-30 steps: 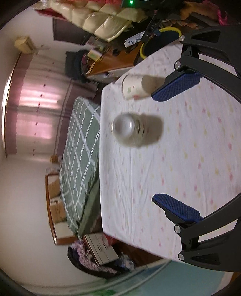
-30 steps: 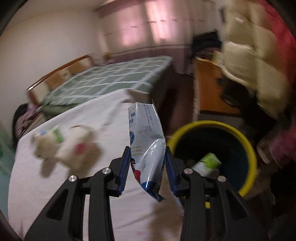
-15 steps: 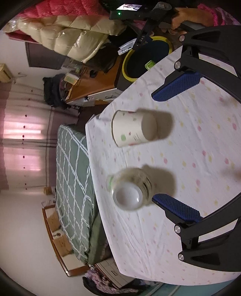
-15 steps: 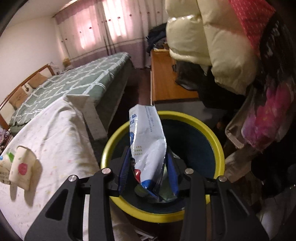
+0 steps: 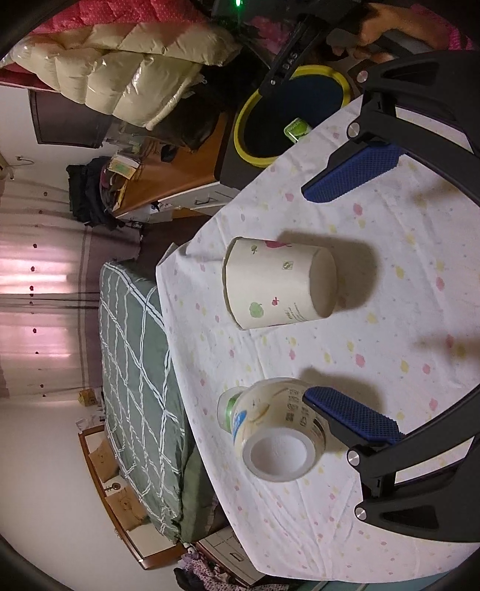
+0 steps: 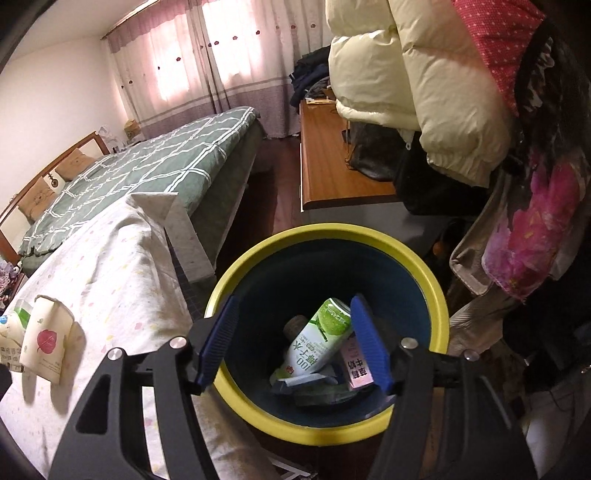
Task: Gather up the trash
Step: 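Carry the wrapper with the right tool into the bin and open while the left tool approaches the paper cup, then close the left tool around the white paper cup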
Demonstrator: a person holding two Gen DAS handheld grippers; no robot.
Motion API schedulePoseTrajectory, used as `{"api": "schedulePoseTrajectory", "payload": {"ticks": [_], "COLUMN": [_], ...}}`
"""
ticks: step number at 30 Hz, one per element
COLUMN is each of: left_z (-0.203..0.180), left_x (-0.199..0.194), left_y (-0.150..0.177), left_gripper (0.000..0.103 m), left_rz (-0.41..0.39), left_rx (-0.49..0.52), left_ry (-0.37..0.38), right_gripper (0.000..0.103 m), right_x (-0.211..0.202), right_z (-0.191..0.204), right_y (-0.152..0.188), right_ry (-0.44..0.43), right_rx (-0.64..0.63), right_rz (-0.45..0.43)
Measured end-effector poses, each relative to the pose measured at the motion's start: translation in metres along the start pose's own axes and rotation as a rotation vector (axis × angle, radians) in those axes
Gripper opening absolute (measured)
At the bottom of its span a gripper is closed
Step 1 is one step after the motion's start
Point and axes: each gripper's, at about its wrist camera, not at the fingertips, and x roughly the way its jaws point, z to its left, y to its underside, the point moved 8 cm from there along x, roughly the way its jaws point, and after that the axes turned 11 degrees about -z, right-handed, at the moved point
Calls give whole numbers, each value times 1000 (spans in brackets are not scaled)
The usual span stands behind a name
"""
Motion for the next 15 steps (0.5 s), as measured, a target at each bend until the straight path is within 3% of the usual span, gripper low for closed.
{"api": "schedulePoseTrajectory", "payload": {"ticks": [15], "left_z": [-5], "left_x": [58], "left_y": [-5], "left_gripper": [98], "left_rz": [96], "left_rx": [27], "left_ry": [-27], "right_gripper": [65], "right_x": [-1], "right_z": [5], "right_y": [1], "right_ry": [-18], "right_rx": [-11], "right_rz": [1]}}
